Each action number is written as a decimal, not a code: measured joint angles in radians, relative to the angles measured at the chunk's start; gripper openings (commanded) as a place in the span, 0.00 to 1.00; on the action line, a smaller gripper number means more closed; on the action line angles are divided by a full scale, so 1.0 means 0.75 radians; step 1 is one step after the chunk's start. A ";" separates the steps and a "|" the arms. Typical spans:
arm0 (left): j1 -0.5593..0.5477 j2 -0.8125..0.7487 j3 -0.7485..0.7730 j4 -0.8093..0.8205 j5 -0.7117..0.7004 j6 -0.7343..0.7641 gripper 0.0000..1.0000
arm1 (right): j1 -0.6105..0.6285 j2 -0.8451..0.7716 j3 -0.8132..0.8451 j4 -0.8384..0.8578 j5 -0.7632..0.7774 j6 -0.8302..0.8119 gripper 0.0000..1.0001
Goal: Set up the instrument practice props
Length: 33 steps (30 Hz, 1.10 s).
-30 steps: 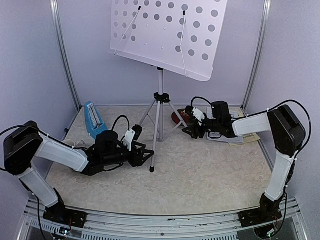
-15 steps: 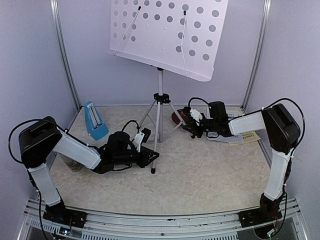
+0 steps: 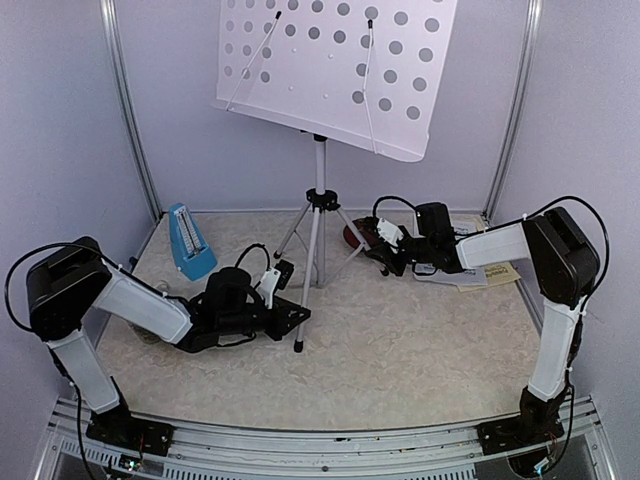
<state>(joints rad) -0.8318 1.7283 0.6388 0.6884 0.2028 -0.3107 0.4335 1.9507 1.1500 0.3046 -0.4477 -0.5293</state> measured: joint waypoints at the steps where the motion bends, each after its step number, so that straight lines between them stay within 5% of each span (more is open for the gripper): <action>1: 0.000 -0.010 -0.011 0.001 -0.002 0.000 0.00 | -0.001 0.000 0.000 -0.001 -0.001 -0.003 0.00; 16: -0.054 -0.060 -0.121 0.154 -0.094 -0.119 0.00 | -0.018 0.000 0.095 -0.201 -0.005 -0.053 0.00; 33: -0.239 0.287 0.115 0.337 -0.230 -0.302 0.00 | -0.070 -0.009 0.172 -0.349 0.239 -0.166 0.00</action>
<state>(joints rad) -1.0111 1.9434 0.7250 0.9409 0.0303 -0.5373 0.3809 1.9442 1.2789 0.0429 -0.2687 -0.6540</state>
